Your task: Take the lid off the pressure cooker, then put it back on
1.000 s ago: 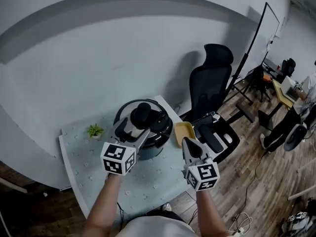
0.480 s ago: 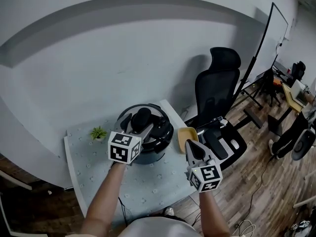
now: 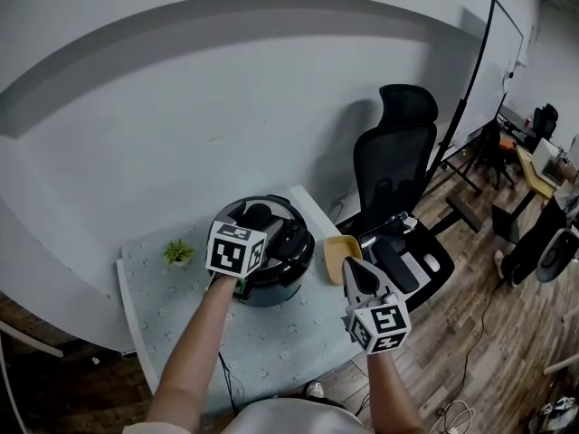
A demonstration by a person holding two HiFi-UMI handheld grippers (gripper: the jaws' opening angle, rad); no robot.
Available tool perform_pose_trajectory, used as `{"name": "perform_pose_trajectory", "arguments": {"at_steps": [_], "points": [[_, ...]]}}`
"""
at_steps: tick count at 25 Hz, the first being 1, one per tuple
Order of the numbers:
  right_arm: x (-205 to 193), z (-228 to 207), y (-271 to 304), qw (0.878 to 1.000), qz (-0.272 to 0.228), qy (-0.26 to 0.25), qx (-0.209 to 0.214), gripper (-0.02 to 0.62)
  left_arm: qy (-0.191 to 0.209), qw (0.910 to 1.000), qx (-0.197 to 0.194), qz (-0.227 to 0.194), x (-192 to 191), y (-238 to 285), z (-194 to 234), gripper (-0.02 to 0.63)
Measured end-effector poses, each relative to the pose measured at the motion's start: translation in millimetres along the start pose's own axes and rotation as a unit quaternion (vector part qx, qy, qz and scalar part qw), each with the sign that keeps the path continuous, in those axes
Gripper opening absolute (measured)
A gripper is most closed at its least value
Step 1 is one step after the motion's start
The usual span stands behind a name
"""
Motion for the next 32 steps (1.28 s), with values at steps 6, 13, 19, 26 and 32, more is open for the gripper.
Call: {"name": "perform_pose_trajectory", "arguments": {"at_steps": [6,13,19,26,32], "points": [[-2,-5,-3,1.0,-0.002,0.006,-0.007,0.0,0.013,0.9989,0.008,0.044,-5,11,1,0.346],[-4,-10,-5,1.0,-0.003,0.014,-0.011,0.0,0.026,0.9979,0.015,0.058,-6,13,1,0.322],[-8,-7,-2,1.0,0.002,0.017,-0.004,0.0,0.021,0.9968,0.035,0.069,-6,14,2,0.307],[-11,-10,-2,1.0,0.002,0.021,0.006,0.0,0.017,0.9968,0.042,0.066,-5,12,2,0.298],[-13,-13,-1,1.0,0.004,0.022,0.012,0.0,0.019,0.997,0.034,0.066,-6,13,3,0.299]]}}
Point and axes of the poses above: the fingertips, and each gripper's own axes: y forward along the fingers, z to its left, x out of its top, the point moved 3 cm from there along -y, backward along the fingers, and after that the axes turned 11 degrees about x, right-handed, at the moved point
